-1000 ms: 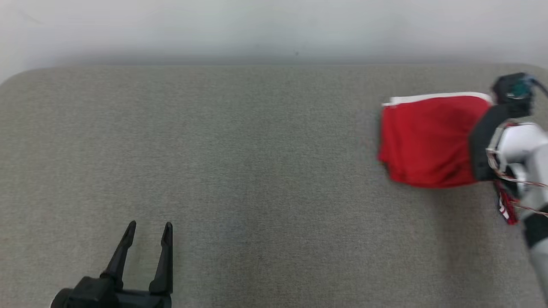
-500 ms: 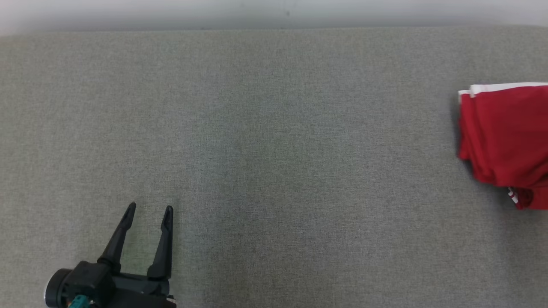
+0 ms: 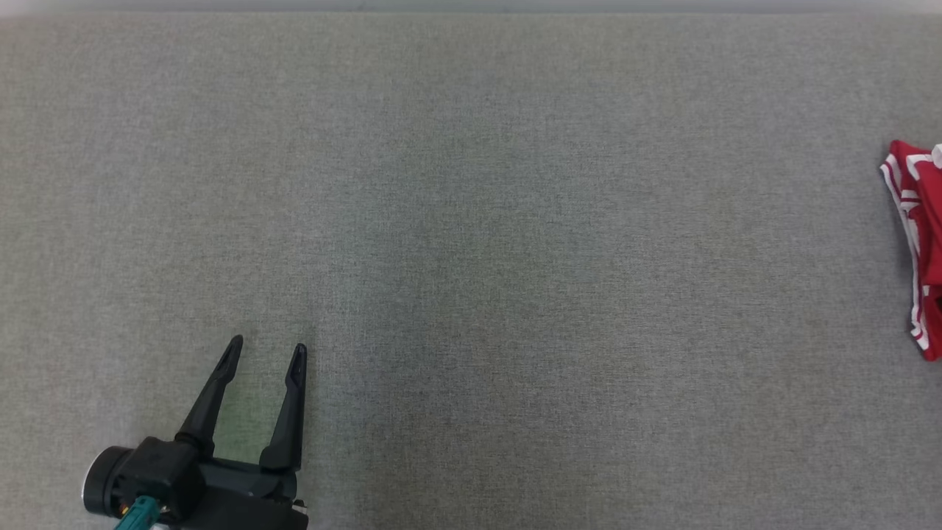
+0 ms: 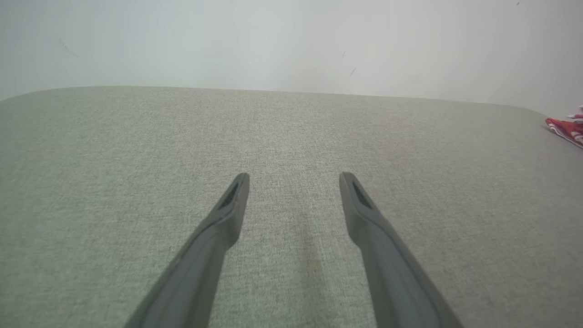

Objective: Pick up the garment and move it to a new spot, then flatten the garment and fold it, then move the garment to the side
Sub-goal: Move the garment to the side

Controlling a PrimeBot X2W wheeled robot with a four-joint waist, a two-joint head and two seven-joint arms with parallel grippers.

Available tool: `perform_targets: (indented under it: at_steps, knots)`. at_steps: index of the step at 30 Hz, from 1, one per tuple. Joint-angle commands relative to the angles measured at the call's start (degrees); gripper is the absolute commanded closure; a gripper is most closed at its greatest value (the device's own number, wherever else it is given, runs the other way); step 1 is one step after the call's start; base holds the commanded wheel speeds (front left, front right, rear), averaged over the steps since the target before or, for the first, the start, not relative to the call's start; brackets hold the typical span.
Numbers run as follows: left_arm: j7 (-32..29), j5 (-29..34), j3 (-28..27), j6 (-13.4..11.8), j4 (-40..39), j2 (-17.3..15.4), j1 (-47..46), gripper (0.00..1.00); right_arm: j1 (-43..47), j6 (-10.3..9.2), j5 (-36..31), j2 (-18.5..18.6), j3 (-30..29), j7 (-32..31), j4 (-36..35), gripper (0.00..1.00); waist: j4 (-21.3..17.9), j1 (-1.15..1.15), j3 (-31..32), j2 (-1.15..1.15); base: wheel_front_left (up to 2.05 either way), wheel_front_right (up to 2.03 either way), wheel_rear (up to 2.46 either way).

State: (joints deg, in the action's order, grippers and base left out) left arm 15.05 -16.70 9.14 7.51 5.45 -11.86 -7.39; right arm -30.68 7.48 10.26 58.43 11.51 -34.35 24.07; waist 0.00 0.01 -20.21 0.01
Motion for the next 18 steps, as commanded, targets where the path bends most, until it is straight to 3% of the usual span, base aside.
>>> perform_targets:
  at_steps: [1,5,6,7,18]
  knots:
    - [0.17,-0.25,0.18,-0.07,0.28,-0.39,-0.55,0.0,-0.99,0.03,-0.69,0.31,0.14,1.93,1.01,1.0,0.33,-0.01,-0.35,-0.01,0.0,0.0,0.0]
    - [0.17,-0.44,0.66,-0.07,0.64,-0.58,-1.16,0.0,-2.55,0.02,-3.06,-1.16,-0.64,7.58,4.99,1.0,0.39,-0.01,-0.38,-0.01,0.0,0.0,0.0]
    - [0.18,-0.5,0.73,-0.07,0.76,-0.63,-1.2,0.0,-3.04,0.02,-3.67,-1.54,-0.88,8.64,6.19,0.88,0.37,-0.01,-0.28,-0.01,0.0,0.0,0.0]
    - [0.18,-0.55,0.77,-0.07,0.89,-0.68,-1.12,0.0,-3.08,0.02,-4.2,-1.81,-0.76,9.32,7.07,0.02,0.36,-0.01,-0.14,-0.01,0.0,0.0,0.0]
    - [0.18,-0.93,0.58,-0.07,1.97,-0.18,0.24,0.0,-5.53,0.02,-6.12,-7.28,-0.72,16.07,11.34,0.0,-1.14,-0.01,3.47,-0.01,0.0,0.0,0.0]
